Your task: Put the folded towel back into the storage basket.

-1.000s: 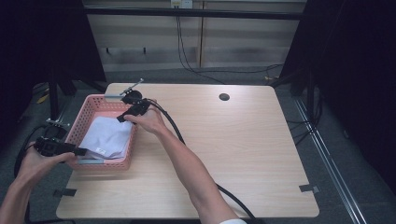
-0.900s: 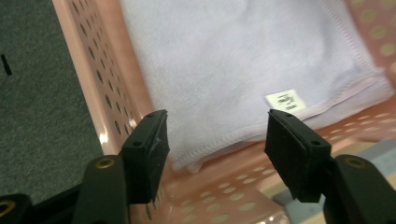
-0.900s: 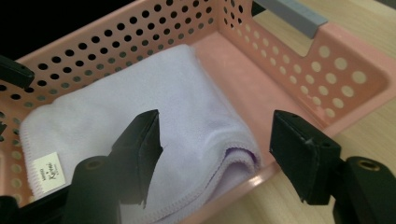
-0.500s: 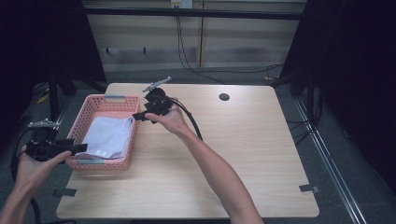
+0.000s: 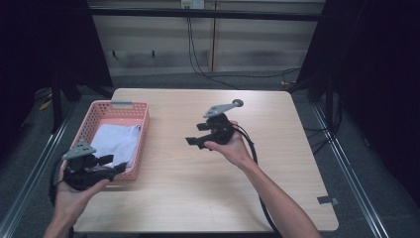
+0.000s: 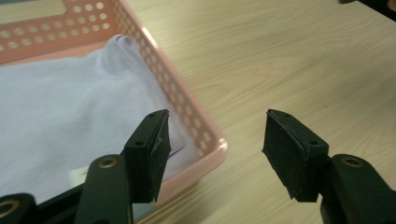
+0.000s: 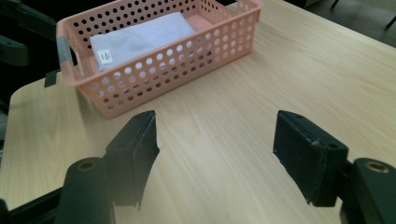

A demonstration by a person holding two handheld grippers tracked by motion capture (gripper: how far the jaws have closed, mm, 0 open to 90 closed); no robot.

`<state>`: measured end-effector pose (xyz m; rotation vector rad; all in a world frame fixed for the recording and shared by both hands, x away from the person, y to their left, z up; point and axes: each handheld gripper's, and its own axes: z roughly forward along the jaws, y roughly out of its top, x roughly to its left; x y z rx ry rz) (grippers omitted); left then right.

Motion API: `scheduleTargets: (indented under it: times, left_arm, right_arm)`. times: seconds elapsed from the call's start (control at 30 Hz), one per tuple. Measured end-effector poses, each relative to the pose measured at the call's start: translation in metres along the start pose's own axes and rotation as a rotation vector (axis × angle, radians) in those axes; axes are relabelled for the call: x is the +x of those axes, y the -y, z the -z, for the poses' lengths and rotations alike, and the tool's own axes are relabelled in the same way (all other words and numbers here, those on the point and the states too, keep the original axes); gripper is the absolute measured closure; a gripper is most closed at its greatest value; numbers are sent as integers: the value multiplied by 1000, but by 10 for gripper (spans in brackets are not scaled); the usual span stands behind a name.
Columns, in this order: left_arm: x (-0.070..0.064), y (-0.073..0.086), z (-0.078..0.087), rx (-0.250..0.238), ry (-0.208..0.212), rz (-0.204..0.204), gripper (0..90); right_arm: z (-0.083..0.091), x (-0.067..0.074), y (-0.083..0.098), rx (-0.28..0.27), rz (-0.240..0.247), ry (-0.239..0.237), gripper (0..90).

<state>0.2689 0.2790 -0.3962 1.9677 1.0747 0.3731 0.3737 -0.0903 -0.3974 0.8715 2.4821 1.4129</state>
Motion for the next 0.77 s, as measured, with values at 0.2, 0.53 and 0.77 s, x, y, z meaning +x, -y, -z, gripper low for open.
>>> scheduleTargets:
  times: [0.2, 0.53, 0.77]
  left_arm:
    - [-35, 10, -23, -44, 75, -5, 390]
    - [-83, 46, -55, 7, 180, -29, 353]
    - [-93, 55, -70, 72, 186, -50, 267]
  right_arm:
    - [53, 1, 47, -26, -29, 41, 298]
    - [125, 17, 120, -78, -116, 134, 299]
    - [132, 20, 155, -54, -175, 148, 273]
